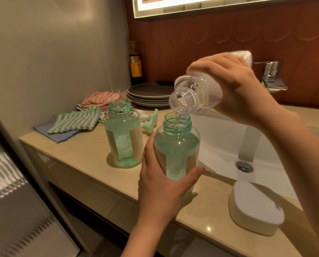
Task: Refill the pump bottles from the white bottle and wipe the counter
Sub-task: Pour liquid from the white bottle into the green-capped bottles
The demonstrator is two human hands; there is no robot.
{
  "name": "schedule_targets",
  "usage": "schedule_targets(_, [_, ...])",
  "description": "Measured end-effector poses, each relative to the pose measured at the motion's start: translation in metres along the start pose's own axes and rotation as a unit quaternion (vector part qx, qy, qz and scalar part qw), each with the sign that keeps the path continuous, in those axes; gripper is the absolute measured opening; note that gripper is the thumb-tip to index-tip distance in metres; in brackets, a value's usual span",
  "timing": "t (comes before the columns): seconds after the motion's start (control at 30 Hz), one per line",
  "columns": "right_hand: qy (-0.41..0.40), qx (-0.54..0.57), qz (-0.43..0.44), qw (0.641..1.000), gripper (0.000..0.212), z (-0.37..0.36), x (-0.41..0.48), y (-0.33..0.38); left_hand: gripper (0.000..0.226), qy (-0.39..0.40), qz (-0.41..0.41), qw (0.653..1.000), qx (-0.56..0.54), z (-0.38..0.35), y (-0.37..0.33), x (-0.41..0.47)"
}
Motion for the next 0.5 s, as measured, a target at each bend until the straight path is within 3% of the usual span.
schedule_targets(0.5, [0.000,-0.010,0.003,1.000,0.056,0.0002,0.0006,0.0002,0.094,0.003,-0.002,1.000,0.003,0.0001,0.0007,0.0003])
Point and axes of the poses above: each hand's wrist, its own x-axis towards the middle knuckle, its own z-axis out of the back of the hand, y = z × x, the point moved 6 cm from there along x, towards the middle knuckle, and after that the axes turned 15 degrees about -x, right-handed, at the moved point
